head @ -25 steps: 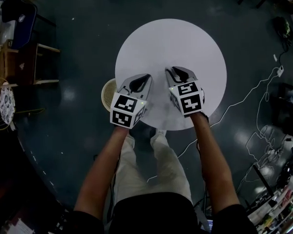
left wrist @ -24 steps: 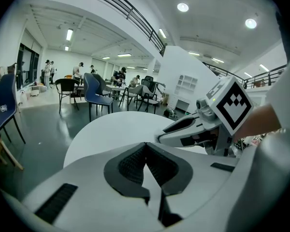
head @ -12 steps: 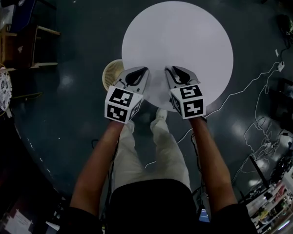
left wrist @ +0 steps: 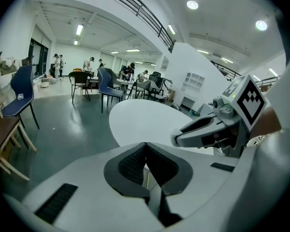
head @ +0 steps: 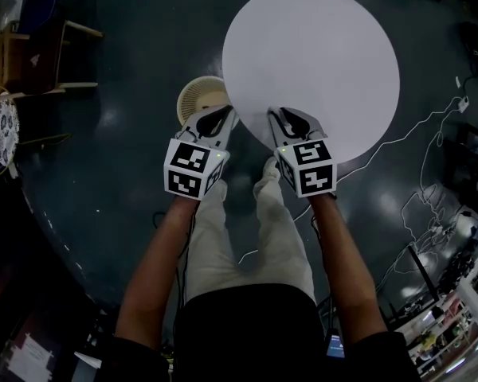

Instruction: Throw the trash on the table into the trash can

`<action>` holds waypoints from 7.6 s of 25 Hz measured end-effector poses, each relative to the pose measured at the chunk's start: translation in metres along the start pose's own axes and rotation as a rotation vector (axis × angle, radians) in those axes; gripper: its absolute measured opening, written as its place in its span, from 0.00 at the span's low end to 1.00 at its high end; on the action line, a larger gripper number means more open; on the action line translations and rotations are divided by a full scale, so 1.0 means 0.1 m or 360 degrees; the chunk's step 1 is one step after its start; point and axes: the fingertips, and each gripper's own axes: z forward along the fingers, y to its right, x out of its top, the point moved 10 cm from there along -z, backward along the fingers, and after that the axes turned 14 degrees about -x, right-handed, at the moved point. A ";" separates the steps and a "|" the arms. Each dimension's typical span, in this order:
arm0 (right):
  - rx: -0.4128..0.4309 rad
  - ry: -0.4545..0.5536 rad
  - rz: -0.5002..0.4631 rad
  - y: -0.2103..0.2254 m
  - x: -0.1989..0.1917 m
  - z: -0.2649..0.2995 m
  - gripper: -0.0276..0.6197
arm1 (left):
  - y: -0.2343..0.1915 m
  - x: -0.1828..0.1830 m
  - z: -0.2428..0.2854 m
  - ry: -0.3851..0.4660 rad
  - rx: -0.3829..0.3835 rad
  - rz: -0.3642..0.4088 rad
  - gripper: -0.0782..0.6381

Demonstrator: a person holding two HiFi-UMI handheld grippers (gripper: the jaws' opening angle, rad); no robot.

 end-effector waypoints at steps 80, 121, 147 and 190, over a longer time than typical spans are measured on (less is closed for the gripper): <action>0.0125 -0.0284 -0.0082 -2.16 -1.50 3.36 0.30 | -2.69 -2.88 -0.07 -0.0253 0.0002 -0.0221 0.13; 0.0173 0.0190 -0.0140 -2.19 0.77 -0.27 0.08 | -0.64 -0.05 -2.05 0.0224 0.0094 -0.0022 0.13; 0.0099 0.0783 -0.0028 -2.52 1.88 -2.17 0.08 | 0.40 1.36 -3.44 0.0651 0.0002 0.0326 0.13; 0.0025 0.1290 0.0013 -1.68 -0.28 -5.68 0.07 | 4.46 0.58 -3.87 0.0795 -0.0019 0.0773 0.13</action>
